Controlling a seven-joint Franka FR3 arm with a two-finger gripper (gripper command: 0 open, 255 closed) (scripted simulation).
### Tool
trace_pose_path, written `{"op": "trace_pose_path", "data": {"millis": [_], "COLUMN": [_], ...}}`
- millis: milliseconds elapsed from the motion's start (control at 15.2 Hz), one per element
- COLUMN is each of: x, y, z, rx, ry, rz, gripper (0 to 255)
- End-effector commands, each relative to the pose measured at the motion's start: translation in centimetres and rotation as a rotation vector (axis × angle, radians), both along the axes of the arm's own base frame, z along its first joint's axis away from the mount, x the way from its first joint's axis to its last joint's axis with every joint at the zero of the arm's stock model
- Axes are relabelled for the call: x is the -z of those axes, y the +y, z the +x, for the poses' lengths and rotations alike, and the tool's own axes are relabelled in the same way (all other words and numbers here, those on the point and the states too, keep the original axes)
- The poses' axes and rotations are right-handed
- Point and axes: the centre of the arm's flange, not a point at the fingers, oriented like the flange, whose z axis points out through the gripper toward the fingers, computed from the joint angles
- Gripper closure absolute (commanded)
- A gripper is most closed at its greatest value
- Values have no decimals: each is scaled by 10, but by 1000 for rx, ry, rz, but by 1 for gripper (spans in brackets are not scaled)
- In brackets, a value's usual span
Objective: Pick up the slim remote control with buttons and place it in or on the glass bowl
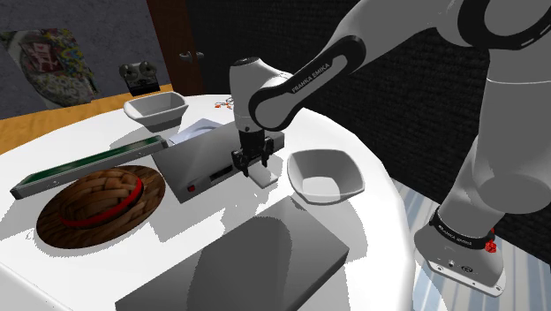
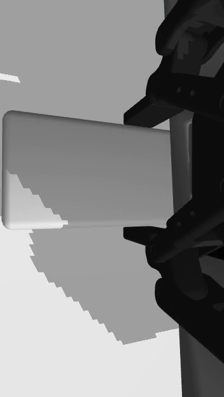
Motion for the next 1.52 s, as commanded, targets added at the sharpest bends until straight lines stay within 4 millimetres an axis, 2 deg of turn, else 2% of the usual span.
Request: {"op": "trace_pose_path", "data": {"millis": [0, 198, 1452], "x": [3, 5, -95], "y": [-1, -4, -4], "z": [0, 0, 0], "rx": [2, 2, 2], "ry": [5, 5, 5], "rz": [-2, -2, -2], "gripper": [255, 255, 255]}}
